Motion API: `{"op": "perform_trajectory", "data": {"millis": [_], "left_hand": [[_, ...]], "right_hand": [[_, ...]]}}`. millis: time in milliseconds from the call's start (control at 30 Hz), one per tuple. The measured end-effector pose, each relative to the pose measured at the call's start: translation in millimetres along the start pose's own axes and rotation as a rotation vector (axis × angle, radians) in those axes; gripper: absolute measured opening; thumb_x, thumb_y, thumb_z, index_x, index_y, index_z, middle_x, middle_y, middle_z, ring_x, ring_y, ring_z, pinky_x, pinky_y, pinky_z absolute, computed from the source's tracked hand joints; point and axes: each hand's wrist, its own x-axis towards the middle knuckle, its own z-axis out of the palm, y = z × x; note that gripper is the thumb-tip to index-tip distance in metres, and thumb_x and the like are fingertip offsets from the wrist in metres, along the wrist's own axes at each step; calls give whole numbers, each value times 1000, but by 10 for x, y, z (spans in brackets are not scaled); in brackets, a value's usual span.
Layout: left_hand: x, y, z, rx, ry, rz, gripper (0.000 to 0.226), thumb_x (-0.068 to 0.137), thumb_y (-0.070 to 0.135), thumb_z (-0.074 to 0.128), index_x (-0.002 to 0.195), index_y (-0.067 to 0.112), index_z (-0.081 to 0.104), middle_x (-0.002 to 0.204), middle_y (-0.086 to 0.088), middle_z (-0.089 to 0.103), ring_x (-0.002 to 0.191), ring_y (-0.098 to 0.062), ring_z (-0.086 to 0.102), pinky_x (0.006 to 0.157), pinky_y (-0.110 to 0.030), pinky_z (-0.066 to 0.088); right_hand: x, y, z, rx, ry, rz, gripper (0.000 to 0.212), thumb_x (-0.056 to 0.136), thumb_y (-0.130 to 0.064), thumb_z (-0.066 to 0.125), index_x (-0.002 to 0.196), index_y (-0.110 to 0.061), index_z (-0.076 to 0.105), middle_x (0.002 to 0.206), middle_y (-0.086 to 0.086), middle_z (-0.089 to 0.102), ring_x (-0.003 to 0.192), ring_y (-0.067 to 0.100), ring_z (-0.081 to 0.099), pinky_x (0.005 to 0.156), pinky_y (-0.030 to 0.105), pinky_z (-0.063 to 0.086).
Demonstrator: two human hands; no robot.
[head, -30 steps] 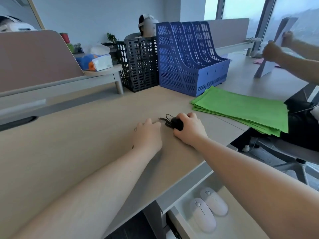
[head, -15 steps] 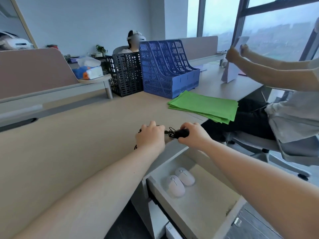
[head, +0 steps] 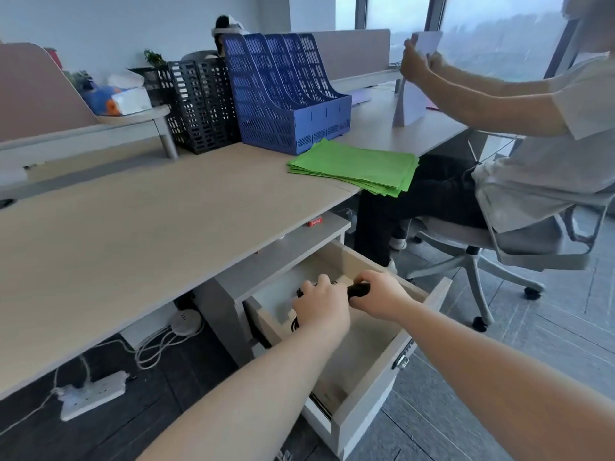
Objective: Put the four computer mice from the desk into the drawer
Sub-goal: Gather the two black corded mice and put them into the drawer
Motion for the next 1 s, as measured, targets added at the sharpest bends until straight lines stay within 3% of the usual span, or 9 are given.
{"op": "perform_trajectory", "data": {"millis": [67,233,400,567,667,800,1000], "left_hand": [[59,26,117,22,-37,-9,31,95,17,50,125,24,53,131,-6,44,122,-32,38,93,-44,44],[171,153,353,42,-136,-60,46,92,10,49,137,22,46,142,-7,38,133,-32,31,102,-43,37],[228,172,676,21,-178,-114,55,85,8,60,137,16,43,136,-12,41,127,-40,37,92,-49,49],[290,129,905,40,-114,-123,39,97,9,41,136,14,45,137,-14,42,126,-41,37,85,-47,52],[325,116,1011,30,-115,-121,37,98,9,39,135,12,44,140,-15,39,128,-41,35,83,-47,55],[350,131,1159,-68,-194,-149,51,90,15,57,138,11,40,142,-13,34,128,-39,32,91,-48,52],[437,108,1179,-207,-214,-149,56,87,28,63,136,14,40,140,-12,36,130,-35,31,104,-43,43]], "right_hand": [[52,76,46,4,-31,16,36,71,-35,69,102,-20,61,109,8,63,92,24,62,69,29,48],[168,243,241,-4,-92,76,39,75,-33,63,111,-20,61,118,10,58,100,29,61,83,34,53],[320,306,355,-83,-172,91,42,85,-32,55,124,-17,55,129,14,48,109,31,57,93,35,51],[398,325,509,-175,-252,65,45,90,-29,51,134,-19,47,137,16,35,112,35,56,99,36,47],[439,338,567,-218,-283,60,44,90,-31,52,132,-19,45,137,16,30,112,37,53,100,41,47],[483,373,604,-301,-328,60,47,89,-27,53,133,-17,41,136,17,28,117,41,48,101,46,46],[519,401,636,-333,-374,57,50,90,-23,50,138,-17,40,136,16,32,113,38,53,101,42,47]]}}
